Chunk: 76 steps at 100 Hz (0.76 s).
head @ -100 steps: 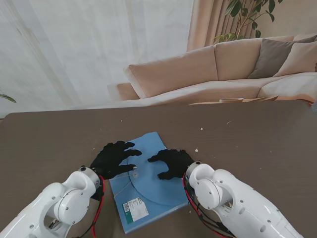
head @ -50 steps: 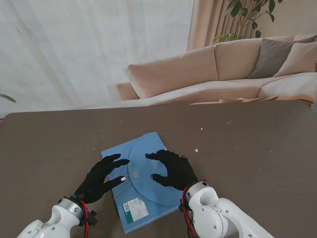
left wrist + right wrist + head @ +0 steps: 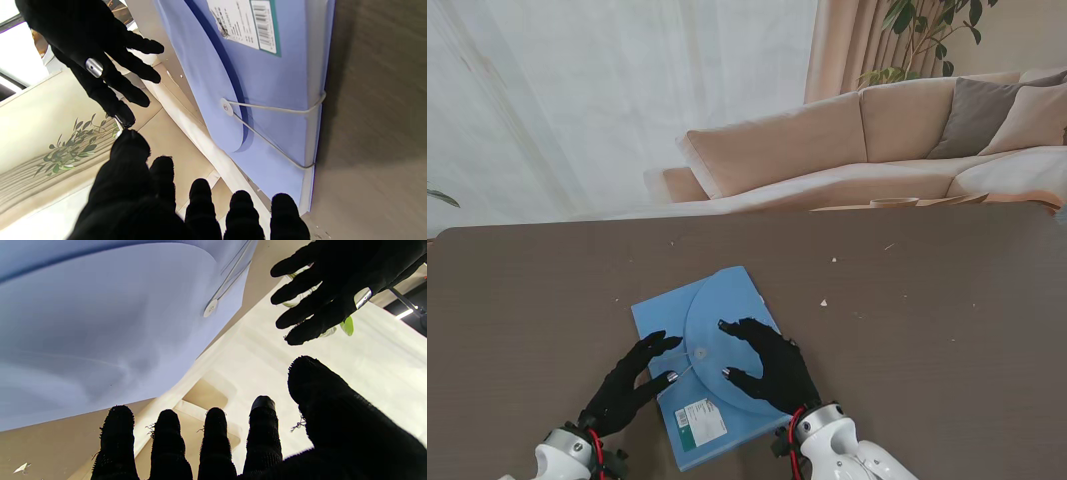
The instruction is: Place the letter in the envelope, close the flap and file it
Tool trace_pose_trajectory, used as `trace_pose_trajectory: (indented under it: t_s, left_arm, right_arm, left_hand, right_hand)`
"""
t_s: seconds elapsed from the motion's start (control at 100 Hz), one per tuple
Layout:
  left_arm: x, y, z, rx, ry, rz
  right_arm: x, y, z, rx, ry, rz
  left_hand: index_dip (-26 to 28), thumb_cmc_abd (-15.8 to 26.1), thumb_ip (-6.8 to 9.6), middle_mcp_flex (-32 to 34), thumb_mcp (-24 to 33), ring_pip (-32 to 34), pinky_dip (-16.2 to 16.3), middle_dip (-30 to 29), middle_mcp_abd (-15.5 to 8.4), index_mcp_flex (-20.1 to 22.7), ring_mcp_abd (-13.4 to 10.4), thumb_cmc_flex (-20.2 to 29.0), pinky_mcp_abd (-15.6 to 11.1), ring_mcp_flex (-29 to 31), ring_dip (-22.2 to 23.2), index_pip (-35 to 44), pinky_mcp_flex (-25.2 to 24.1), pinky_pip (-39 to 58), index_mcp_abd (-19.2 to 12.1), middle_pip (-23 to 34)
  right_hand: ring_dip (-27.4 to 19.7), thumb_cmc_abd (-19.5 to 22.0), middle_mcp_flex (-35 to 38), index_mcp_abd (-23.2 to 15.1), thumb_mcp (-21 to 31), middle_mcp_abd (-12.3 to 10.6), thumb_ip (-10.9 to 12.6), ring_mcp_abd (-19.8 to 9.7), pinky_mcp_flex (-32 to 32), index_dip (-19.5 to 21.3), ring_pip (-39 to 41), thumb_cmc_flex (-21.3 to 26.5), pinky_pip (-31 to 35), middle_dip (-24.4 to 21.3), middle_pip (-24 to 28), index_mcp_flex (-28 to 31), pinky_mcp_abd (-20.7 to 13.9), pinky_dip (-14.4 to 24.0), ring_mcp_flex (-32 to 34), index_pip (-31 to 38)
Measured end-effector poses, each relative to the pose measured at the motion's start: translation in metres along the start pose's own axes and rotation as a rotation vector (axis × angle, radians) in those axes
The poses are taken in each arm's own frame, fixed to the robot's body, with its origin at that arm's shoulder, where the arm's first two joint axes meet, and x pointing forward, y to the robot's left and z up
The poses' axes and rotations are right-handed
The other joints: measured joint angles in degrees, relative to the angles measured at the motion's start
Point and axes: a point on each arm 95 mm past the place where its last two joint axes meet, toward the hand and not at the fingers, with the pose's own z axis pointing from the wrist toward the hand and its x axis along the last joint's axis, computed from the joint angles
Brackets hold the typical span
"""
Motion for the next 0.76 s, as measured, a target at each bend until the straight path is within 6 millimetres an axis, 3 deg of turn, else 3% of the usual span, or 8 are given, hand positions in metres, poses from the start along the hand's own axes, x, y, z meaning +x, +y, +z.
trace_pose_trajectory:
  t_s: [0.15, 0.28, 0.76]
  left_arm:
    - [0.0023, 0.0006, -0.0027, 0.04, 0.021, -0.099]
    - [0.0049, 0.0021, -0.0039, 0.032, 0.035, -0.066]
    - [0.0089, 0.0018, -0.0057, 0.04, 0.035, -0.091]
  right_arm:
    - [-0.0004, -0.0016, 0.0, 0.028, 0.02, 0.015]
    - [-0.0011, -0.0028, 0.0001, 0.046, 0.031, 0.041]
    - [0.0024, -0.0054, -0.0009, 0.041, 0.053, 0.058]
  left_hand:
    - [-0.64, 0.0, 0.0, -0.01, 0.0, -0.54, -1.44, -0.7, -0.08, -0.06, -0.11, 0.0, 0.0, 0.0, -1.79, 0.68, 0.03, -0.56, 0.0, -1.27]
    - [-0.69, 0.0, 0.0, -0.01, 0.0, -0.72, -2.64, -0.74, -0.12, -0.06, -0.66, 0.0, -0.01, 0.0, -2.62, 0.73, 0.04, -0.72, 0.0, -1.32]
    - [-1.23, 0.0, 0.0, -0.01, 0.0, -1.15, -4.27, -0.74, -0.19, -0.06, -0.83, -0.7, -0.01, 0.0, -3.92, 1.38, 0.2, -1.3, 0.0, -1.34]
  right_hand:
    - [-0.41, 0.75, 0.0, 0.0, -1.75, 0.0, 0.0, -0.21, -0.98, -2.11, -0.61, 0.0, -1.43, -1.2, -2.9, -0.01, -0.06, -0.52, -0.63, -0.69]
    - [-0.82, 2.64, 0.0, 0.07, -4.53, 0.0, 0.0, -0.73, -1.58, -2.87, -1.35, -0.24, -2.59, -1.86, -4.75, -0.91, -0.09, -0.53, -1.96, -1.24]
    - [-0.95, 3.5, 0.0, 0.74, -7.27, -0.05, 0.0, -0.75, -2.11, -2.95, -1.35, -0.25, -2.82, -2.03, -4.92, -1.46, -0.11, -0.54, -2.55, -1.27]
